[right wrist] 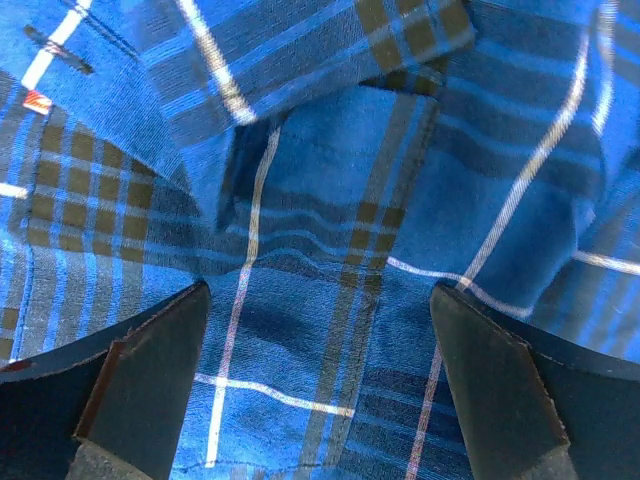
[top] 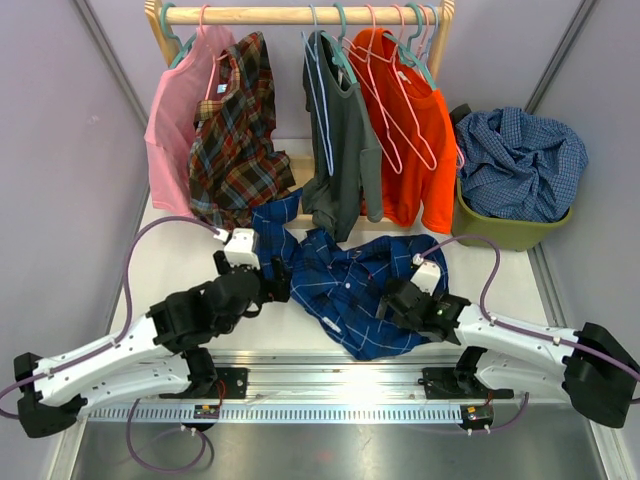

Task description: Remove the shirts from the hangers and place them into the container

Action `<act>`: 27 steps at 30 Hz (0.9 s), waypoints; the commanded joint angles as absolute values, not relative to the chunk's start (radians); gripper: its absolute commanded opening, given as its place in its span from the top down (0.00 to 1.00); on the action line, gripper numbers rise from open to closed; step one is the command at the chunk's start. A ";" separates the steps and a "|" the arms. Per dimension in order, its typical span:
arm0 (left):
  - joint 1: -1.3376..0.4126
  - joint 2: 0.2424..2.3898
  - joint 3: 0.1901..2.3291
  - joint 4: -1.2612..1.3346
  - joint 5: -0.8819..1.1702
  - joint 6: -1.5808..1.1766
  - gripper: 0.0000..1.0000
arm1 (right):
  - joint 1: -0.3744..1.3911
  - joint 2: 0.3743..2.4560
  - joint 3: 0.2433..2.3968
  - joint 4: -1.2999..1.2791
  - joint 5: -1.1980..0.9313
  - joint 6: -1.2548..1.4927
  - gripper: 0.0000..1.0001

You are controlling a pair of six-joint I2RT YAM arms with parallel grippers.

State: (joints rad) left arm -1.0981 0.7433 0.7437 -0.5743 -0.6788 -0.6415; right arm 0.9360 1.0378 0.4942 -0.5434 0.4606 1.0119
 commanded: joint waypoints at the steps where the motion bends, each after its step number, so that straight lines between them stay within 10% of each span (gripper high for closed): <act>1: -1.100 0.677 0.750 -0.604 -0.736 -0.680 0.01 | 0.939 1.029 0.425 -0.280 0.417 1.069 0.00; 13: -1.100 0.535 0.758 -0.681 -0.762 -0.718 0.01 | 0.916 1.525 0.414 0.501 0.037 1.039 0.01; 27: -1.098 0.454 0.713 -0.686 -0.776 -0.742 0.01 | 1.024 1.583 0.831 0.161 0.121 0.724 0.00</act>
State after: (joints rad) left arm -1.0981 0.4534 0.7185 -0.7177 -0.7341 -0.7250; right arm 0.9604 1.5558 0.6918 0.2962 0.0456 0.8482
